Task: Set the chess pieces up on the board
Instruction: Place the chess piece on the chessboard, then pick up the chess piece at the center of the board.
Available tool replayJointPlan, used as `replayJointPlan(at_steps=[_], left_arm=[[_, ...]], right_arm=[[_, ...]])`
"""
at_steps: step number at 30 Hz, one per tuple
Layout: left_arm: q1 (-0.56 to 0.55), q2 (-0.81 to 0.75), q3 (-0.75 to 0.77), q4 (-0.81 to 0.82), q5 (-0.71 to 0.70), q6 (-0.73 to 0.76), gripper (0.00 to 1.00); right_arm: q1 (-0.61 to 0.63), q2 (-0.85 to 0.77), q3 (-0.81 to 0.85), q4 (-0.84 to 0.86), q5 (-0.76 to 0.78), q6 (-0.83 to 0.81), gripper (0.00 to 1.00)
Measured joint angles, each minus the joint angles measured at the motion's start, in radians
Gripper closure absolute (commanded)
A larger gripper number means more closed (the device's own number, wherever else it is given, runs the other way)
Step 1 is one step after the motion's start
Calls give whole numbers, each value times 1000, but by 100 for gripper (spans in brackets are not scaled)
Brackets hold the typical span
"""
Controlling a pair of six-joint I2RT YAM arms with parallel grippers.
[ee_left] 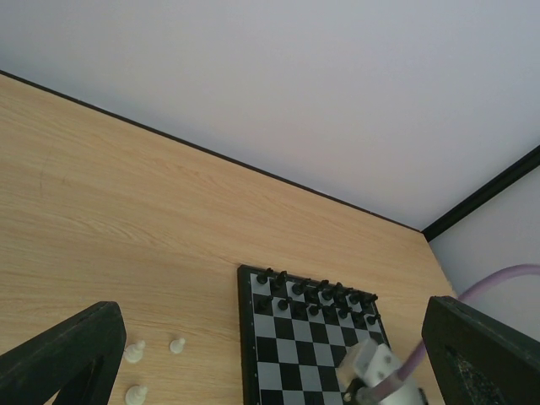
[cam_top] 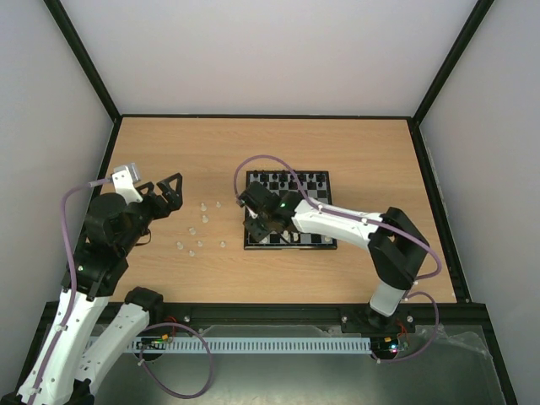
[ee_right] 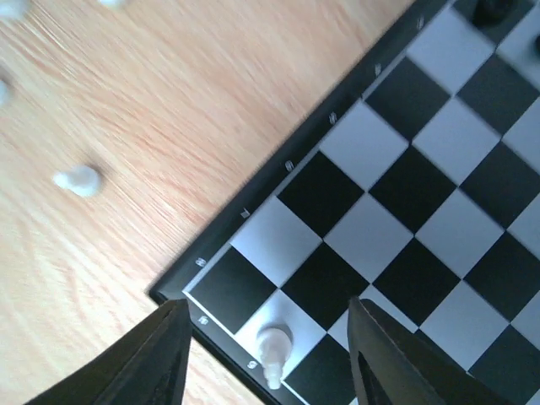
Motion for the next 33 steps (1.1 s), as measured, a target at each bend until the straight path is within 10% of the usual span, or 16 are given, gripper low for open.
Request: replayJointPlan(at_steps=[33], left_arm=[[0, -79, 0, -2, -34, 4, 1]], right_arm=[[150, 381, 372, -34, -96, -12, 76]])
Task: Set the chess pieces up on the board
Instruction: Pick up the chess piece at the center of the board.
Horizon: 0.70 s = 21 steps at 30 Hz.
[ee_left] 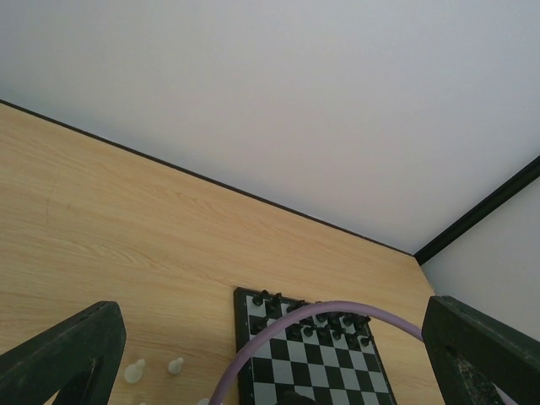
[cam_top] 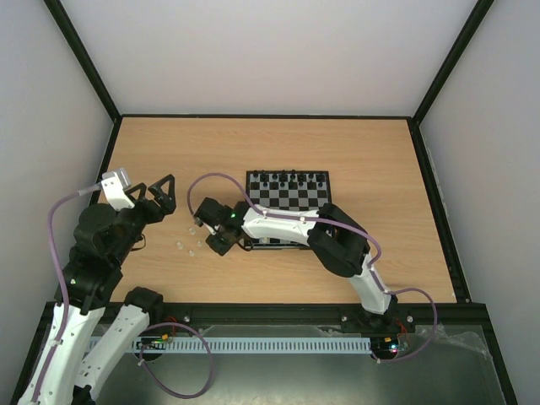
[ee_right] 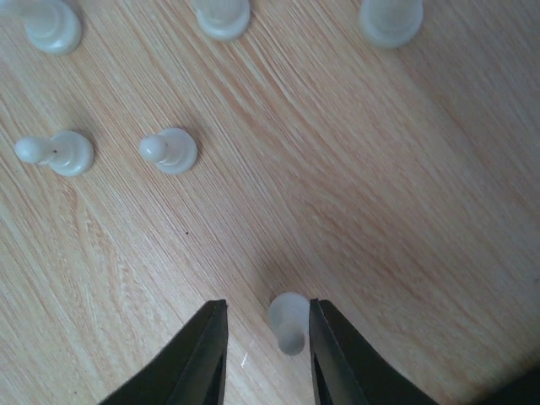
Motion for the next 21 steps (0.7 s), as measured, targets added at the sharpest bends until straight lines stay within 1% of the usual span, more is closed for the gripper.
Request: replayJointPlan(at_steps=[1, 3, 8, 9, 10, 11, 12, 14, 19, 21], left_arm=[[0, 0, 0, 0, 0, 0, 0], [0, 0, 0, 0, 0, 0, 1], [0, 0, 0, 0, -3, 0, 0], [0, 0, 0, 0, -3, 0, 1], [0, 0, 0, 0, -3, 0, 1], [0, 0, 0, 0, -3, 0, 1], [0, -1, 0, 0, -3, 0, 1], [0, -2, 0, 0, -3, 0, 1], [0, -7, 0, 0, -3, 0, 0], [0, -7, 0, -1, -3, 0, 1]], right_arm=[[0, 1, 4, -1, 1, 0, 77], [0, 4, 11, 0, 5, 1, 83], [0, 19, 20, 0, 17, 0, 84], [0, 22, 21, 0, 19, 0, 83], [0, 24, 21, -1, 22, 0, 79], [0, 27, 21, -2, 24, 0, 72], [0, 27, 21, -2, 26, 4, 69], [0, 27, 21, -3, 29, 1, 68], [0, 27, 21, -3, 33, 3, 79], [0, 27, 20, -3, 34, 3, 81]])
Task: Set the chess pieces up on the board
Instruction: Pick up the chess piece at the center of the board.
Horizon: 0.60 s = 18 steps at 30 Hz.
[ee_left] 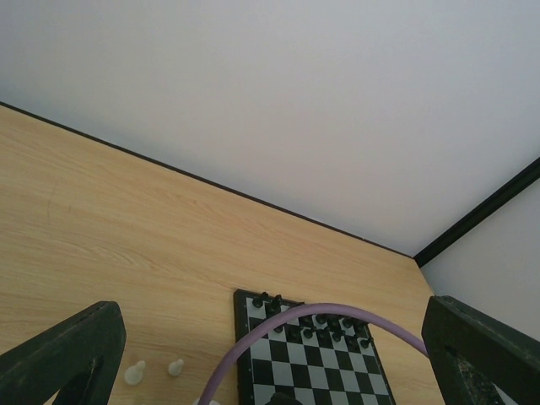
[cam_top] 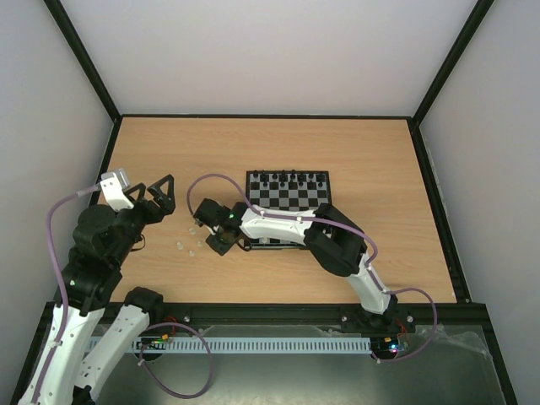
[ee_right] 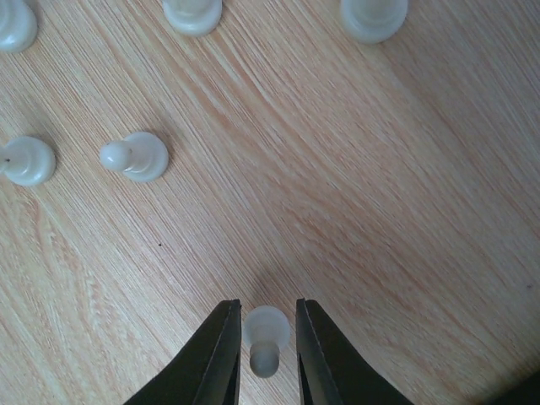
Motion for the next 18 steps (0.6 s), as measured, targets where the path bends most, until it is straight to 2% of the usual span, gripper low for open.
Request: replayJointPlan(at_steps=[4, 8, 18], left_arm=[[0, -3, 0, -1, 0, 0, 1], [0, -5, 0, -2, 0, 0, 0], [0, -5, -5, -6, 0, 0, 1]], right_arm=[[0, 0, -3, 0, 0, 1, 83], [0, 0, -10, -1, 0, 0, 98], [0, -23, -39, -1, 32, 5, 99]])
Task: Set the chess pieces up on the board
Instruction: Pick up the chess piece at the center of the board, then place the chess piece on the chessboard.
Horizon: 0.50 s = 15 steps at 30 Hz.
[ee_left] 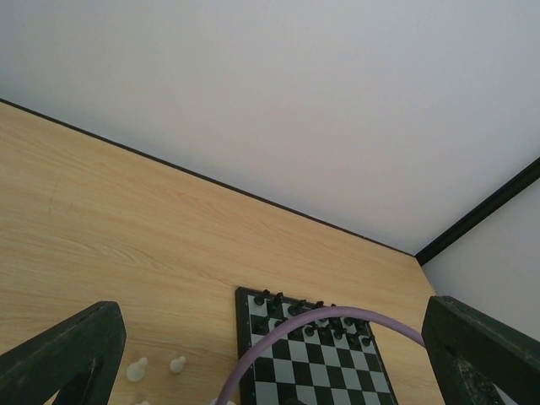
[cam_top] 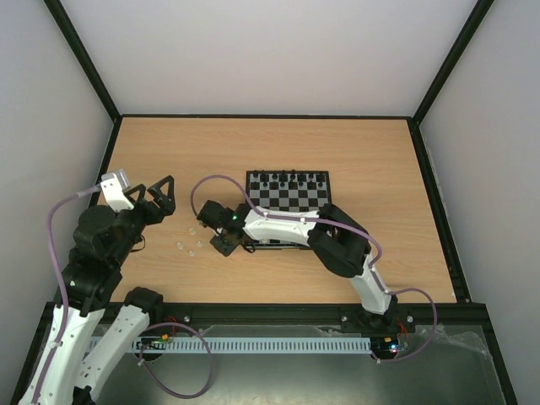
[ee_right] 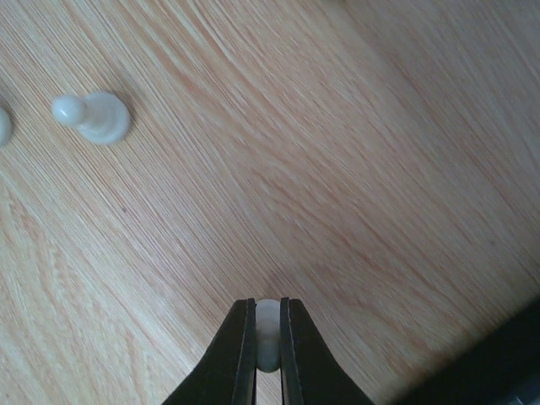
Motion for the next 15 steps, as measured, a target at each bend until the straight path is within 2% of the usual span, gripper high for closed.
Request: replayJointPlan(at_steps=[10, 15], left_arm=[[0, 0, -3, 0, 0, 0, 1], [0, 0, -13, -1, 0, 0, 0]], right_arm=[[-44, -189, -95, -17, 84, 23, 98], [-95, -226, -133, -17, 100, 33, 98]])
